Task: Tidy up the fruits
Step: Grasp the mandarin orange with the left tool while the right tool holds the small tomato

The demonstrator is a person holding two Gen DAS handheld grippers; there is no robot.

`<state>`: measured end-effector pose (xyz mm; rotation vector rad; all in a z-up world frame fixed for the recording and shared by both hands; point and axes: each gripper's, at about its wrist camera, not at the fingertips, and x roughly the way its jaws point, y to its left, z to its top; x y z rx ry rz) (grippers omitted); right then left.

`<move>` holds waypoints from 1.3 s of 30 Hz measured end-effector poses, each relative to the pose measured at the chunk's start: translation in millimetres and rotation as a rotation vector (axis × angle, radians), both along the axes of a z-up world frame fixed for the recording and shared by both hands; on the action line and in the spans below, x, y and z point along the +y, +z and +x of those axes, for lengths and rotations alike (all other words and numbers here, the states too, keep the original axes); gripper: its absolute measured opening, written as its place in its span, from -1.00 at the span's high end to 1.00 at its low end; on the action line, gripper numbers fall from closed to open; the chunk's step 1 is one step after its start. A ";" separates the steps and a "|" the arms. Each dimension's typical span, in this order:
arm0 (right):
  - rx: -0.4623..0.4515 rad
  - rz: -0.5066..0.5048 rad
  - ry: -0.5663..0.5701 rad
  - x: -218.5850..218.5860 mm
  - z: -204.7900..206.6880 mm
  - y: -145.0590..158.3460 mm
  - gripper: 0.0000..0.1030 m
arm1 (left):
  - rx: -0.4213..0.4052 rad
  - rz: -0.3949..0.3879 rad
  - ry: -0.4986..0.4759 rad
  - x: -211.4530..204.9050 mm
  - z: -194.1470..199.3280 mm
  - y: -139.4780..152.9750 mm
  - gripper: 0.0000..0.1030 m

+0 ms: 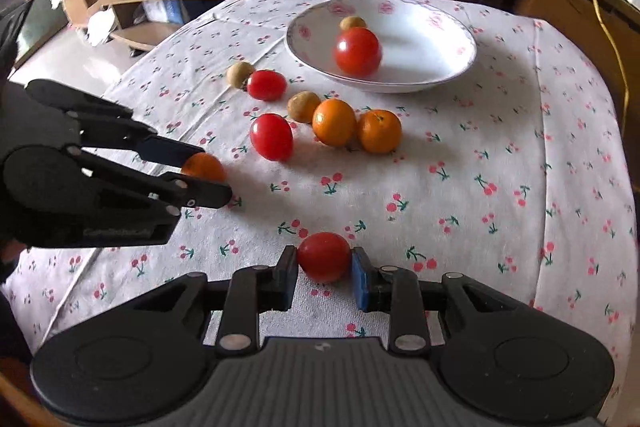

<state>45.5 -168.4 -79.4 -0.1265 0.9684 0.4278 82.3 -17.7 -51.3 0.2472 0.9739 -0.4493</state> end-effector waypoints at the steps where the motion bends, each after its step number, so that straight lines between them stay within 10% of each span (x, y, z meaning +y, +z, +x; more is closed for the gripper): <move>1: 0.002 0.004 0.000 -0.5 0.8 -1.0 0.41 | 0.000 0.001 -0.001 0.4 0.4 -0.7 0.11; 8: 0.008 0.034 0.021 -4.4 1.0 -1.6 0.09 | 0.000 0.006 -0.014 4.9 -1.7 -3.2 -0.43; 16: 0.001 0.041 0.020 -4.5 -0.5 -1.0 0.07 | -0.007 0.009 -0.013 1.0 -2.4 -4.3 -0.47; 39: -0.039 0.021 -0.007 1.0 6.8 14.6 0.45 | -0.012 0.004 -0.012 -4.5 -1.3 4.1 0.21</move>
